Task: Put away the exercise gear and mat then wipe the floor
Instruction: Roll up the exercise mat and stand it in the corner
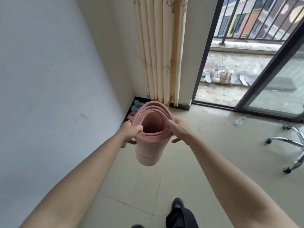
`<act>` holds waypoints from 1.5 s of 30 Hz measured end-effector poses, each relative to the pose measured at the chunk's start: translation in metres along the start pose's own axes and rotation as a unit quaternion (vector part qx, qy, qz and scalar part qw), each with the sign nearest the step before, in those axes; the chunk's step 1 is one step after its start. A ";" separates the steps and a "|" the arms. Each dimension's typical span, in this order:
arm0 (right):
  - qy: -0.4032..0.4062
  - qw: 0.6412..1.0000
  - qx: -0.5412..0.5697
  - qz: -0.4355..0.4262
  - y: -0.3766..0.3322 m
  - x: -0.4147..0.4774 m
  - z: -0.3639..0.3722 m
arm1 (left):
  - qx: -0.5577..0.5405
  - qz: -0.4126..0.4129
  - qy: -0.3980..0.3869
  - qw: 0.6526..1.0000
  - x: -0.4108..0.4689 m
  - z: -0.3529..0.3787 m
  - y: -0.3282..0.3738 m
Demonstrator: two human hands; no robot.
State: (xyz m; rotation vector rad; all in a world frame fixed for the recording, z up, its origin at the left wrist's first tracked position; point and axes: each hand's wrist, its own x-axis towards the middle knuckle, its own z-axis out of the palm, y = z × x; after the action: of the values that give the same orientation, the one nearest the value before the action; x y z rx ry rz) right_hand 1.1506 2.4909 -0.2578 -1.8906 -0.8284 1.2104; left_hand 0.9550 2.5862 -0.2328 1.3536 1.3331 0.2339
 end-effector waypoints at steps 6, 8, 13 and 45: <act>-0.002 0.999 0.031 -0.019 -0.060 0.094 -0.032 | -0.052 -0.025 0.019 0.998 0.089 -0.016 0.071; -0.002 1.000 0.019 -0.021 -0.076 0.137 -0.041 | -0.068 -0.012 0.028 0.997 0.129 -0.018 0.088; -0.005 1.000 -0.007 0.010 -0.092 0.265 -0.043 | -0.082 -0.008 0.050 0.995 0.253 -0.026 0.102; 0.064 0.980 -0.152 0.115 -0.013 0.838 -0.022 | 0.085 -0.055 0.032 0.994 0.827 0.025 0.096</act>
State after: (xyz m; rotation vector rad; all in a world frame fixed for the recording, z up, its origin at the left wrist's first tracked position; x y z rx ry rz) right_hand 1.4622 3.1781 -0.6232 -2.3408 -0.7733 1.1301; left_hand 1.3012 3.2420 -0.6129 1.4175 1.5039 0.0907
